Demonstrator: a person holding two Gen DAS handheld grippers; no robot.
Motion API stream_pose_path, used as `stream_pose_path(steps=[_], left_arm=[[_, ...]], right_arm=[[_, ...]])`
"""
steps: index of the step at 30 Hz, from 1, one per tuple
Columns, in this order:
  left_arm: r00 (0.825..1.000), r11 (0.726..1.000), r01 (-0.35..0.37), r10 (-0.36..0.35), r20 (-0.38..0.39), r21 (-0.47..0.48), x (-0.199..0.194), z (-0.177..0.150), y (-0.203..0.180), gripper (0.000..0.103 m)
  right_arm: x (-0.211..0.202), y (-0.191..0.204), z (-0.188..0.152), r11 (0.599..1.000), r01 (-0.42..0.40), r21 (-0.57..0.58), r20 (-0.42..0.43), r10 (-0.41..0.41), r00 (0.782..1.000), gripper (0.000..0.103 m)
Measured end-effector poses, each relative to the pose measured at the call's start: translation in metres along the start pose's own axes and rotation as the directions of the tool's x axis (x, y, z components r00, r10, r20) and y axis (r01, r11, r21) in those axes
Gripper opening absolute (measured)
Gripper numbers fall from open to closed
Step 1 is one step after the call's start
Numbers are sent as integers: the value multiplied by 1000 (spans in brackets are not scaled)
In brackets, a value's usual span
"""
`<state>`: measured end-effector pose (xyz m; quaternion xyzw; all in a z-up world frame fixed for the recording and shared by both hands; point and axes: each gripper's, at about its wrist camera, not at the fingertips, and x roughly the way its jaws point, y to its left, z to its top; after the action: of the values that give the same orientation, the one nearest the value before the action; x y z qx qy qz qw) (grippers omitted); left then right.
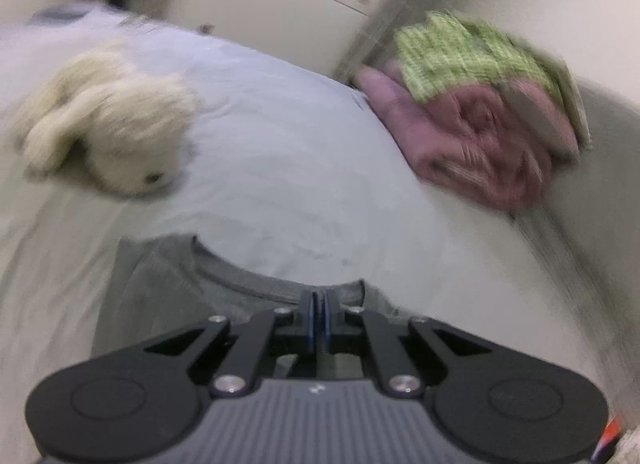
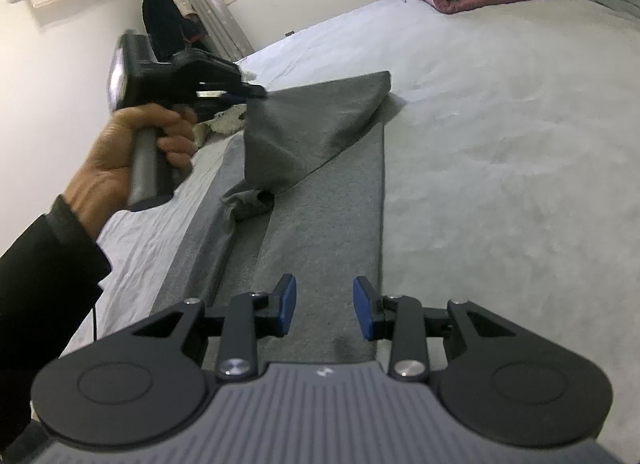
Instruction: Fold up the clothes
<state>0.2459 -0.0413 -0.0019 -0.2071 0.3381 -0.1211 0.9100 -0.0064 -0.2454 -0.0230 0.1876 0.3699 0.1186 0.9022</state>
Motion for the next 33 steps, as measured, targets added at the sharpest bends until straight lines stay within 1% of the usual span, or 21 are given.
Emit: stream_pose_path(steps=[1, 4, 6, 8, 10, 12, 13, 15, 16, 17, 19, 21, 24, 25, 27, 28, 30, 31, 33], left_arm=[[1000, 999, -3, 3, 7, -52, -4, -2, 5, 5], [997, 983, -67, 73, 28, -172, -2, -11, 26, 5], [995, 967, -89, 94, 11, -240, 4, -18, 40, 5], [993, 952, -113, 116, -6, -283, 9, -25, 48, 5], [994, 935, -98, 106, 6, -341, 6, -31, 52, 5], [996, 908, -71, 88, 22, -412, -6, -34, 51, 5], [997, 891, -46, 67, 29, -452, -13, -35, 50, 5], [998, 870, -10, 36, 42, -492, -25, -37, 39, 5], [999, 871, -13, 35, 37, -492, -28, -36, 30, 5], [999, 873, 4, 15, 35, -488, -30, -34, 22, 5], [1000, 873, 0, 14, 25, -487, -31, -31, 13, 5], [1000, 866, 15, -10, 12, -499, -30, -26, 9, 5], [1000, 873, -8, 12, 5, -488, -34, -21, 15, 5], [1000, 866, -13, 19, 7, -499, -34, -22, 24, 5], [1000, 862, 3, -19, -25, -507, -28, -24, 42, 5], [998, 859, 11, -37, -40, -511, -24, -25, 50, 8], [998, 842, 13, -44, -45, -540, -17, -29, 71, 10], [998, 839, 25, -48, -29, -543, -16, -31, 79, 11], [997, 846, 52, -74, -21, -531, -14, -33, 88, 23]], right_arm=[[1, 0, 0, 1000, 2, -1, 0, -2, 1000, 36], [3, -1, 0, 1000, 6, 2, 0, -6, 1000, 36], [4, -1, 0, 1000, 10, 2, 2, -10, 1000, 36], [5, -1, 0, 1000, 10, 2, 2, -10, 1000, 36], [5, -1, 0, 1000, 11, -2, 2, -11, 1000, 36], [6, 0, 0, 1000, 14, -6, 3, -14, 1000, 36], [6, 0, 0, 1000, 16, -8, 4, -16, 1000, 36], [7, 1, 0, 1000, 21, -6, 3, -21, 1000, 36], [8, 1, 0, 1000, 21, -4, 2, -21, 1000, 36], [8, 1, 0, 1000, 21, -2, 2, -21, 1000, 36], [7, 0, 0, 1000, 21, -3, 7, -21, 1000, 36], [5, 0, 1, 1000, 23, -3, 14, -23, 1000, 36], [3, 0, 0, 1000, 26, -1, 26, -26, 999, 37], [2, 0, 0, 1000, 26, 0, 31, -26, 999, 37], [1, 1, 0, 1000, 25, -1, 39, -25, 999, 37], [0, 2, 0, 1000, 23, -3, 43, -23, 999, 37], [-1, 3, 0, 1000, 19, -8, 50, -19, 999, 37], [-1, 4, 0, 1000, 17, -13, 53, -16, 998, 37], [0, 6, -1, 999, 22, -28, 60, -20, 998, 38]])
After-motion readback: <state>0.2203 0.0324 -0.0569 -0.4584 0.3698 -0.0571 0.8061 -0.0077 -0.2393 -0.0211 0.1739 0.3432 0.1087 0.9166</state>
